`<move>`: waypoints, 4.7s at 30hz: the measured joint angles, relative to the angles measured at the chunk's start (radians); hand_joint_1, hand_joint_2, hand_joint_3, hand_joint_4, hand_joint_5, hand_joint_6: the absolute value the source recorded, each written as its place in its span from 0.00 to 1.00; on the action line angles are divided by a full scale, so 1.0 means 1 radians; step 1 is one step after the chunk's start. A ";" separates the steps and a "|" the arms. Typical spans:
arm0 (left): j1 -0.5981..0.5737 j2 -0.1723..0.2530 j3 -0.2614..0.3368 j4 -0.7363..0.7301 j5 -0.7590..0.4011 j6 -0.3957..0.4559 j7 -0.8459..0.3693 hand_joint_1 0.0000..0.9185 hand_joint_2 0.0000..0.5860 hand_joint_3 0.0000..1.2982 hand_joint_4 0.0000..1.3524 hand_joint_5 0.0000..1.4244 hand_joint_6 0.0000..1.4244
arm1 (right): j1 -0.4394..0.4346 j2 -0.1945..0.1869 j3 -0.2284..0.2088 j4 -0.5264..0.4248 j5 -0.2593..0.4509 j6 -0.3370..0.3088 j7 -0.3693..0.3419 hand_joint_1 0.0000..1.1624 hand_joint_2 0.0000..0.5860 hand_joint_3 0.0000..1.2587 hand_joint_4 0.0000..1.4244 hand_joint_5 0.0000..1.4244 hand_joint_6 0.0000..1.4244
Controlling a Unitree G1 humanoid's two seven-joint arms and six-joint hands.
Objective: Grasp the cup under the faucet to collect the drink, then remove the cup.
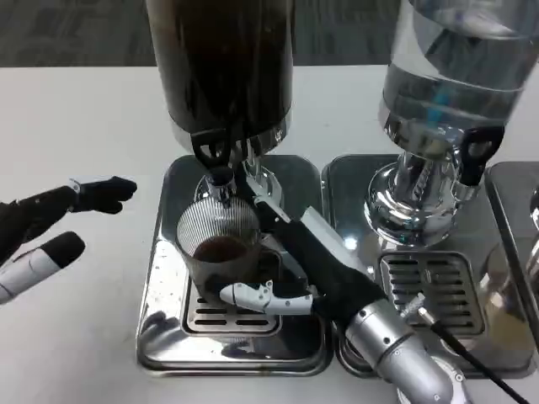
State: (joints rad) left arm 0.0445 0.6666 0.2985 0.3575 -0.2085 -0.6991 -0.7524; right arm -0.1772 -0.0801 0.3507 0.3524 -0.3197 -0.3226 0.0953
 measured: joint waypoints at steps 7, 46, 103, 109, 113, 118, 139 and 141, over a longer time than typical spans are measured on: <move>0.003 0.001 0.000 0.001 0.000 0.001 0.000 0.00 0.15 0.22 0.17 0.17 0.11 | -0.003 0.000 0.011 -0.011 -0.012 0.025 0.000 0.66 0.31 0.00 0.00 0.00 0.07; 0.045 0.007 0.015 -0.024 -0.004 0.042 0.004 0.00 0.19 0.21 0.18 0.17 0.12 | 0.027 0.011 0.035 -0.071 -0.059 0.118 -0.036 0.69 0.34 0.01 0.06 0.10 0.19; 0.044 0.042 0.017 -0.024 -0.002 0.058 0.004 0.00 0.28 0.20 0.18 0.16 0.14 | 0.129 0.032 0.024 -0.188 -0.166 0.199 -0.224 0.67 0.41 0.26 0.30 0.42 0.64; 0.039 0.042 0.010 -0.018 -0.002 0.057 0.003 0.00 0.28 0.19 0.17 0.16 0.14 | 0.163 0.022 0.015 -0.229 -0.169 0.209 -0.224 0.66 0.42 0.27 0.31 0.43 0.65; 0.033 0.042 0.001 -0.008 -0.001 0.057 0.003 0.00 0.28 0.19 0.17 0.16 0.14 | 0.177 0.017 0.011 -0.243 -0.168 0.211 -0.224 0.66 0.43 0.27 0.31 0.43 0.66; 0.028 0.043 -0.012 -0.004 0.026 0.019 0.003 0.00 0.28 0.18 0.16 0.16 0.14 | 0.184 0.014 0.008 -0.251 -0.167 0.211 -0.224 0.66 0.43 0.27 0.31 0.44 0.66; 0.026 0.063 -0.084 0.032 0.189 -0.238 0.046 0.00 0.22 0.01 0.00 0.01 0.07 | 0.213 0.003 -0.008 -0.284 -0.164 0.211 -0.224 0.63 0.49 0.29 0.32 0.45 0.68; 0.026 0.069 -0.085 0.038 0.205 -0.255 0.059 0.00 0.20 0.00 0.00 0.00 0.06 | 0.216 0.002 -0.011 -0.287 -0.164 0.211 -0.224 0.63 0.49 0.29 0.32 0.45 0.68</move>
State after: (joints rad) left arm 0.0709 0.7355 0.2137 0.3953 -0.0034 -0.9537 -0.6930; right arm 0.0386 -0.0783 0.3396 0.0656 -0.4838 -0.1119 -0.1286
